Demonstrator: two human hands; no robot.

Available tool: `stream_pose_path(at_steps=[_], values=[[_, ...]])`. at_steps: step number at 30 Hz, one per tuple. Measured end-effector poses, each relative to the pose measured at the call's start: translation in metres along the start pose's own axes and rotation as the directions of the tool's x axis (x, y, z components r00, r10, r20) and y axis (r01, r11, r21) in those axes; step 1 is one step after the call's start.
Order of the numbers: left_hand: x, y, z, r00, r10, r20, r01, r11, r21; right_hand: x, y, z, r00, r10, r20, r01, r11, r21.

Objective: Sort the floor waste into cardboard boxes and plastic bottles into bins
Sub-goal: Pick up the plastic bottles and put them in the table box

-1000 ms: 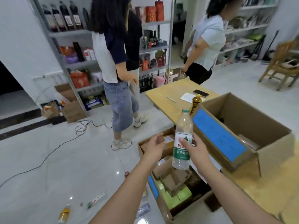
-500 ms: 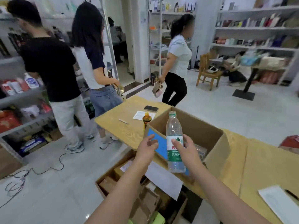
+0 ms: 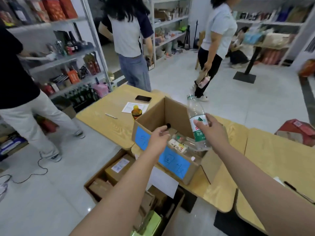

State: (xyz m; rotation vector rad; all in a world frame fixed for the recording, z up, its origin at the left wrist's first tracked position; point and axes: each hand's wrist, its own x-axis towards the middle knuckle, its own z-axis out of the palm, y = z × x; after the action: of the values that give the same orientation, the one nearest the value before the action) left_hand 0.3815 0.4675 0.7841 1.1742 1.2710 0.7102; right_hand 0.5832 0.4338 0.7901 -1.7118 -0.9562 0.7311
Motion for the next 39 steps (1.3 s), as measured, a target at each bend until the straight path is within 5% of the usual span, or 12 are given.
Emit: stream_pose_path(at_steps=[12, 20, 31, 39], values=[[0.071, 0.010, 0.038, 0.992, -0.087, -0.094, 0.091, 0.995, 0.037, 0.113, 0.037, 0.029, 0.989, -0.050, 0.142, 0.086, 0.960, -0.266], [0.088, 0.006, 0.042, 0.983, -0.100, -0.156, 0.092, 0.994, -0.062, 0.116, 0.040, 0.060, 0.974, -0.055, 0.220, 0.108, 0.966, -0.237], [0.026, 0.004, 0.026, 0.996, -0.016, -0.089, 0.009, 0.997, -0.073, 0.036, 0.015, 0.061, 0.968, -0.087, 0.237, 0.136, 0.970, -0.199], [-0.098, -0.039, -0.092, 0.983, -0.005, -0.183, -0.011, 0.996, -0.085, -0.097, -0.014, 0.137, 0.954, -0.155, 0.257, 0.194, 0.971, -0.136]])
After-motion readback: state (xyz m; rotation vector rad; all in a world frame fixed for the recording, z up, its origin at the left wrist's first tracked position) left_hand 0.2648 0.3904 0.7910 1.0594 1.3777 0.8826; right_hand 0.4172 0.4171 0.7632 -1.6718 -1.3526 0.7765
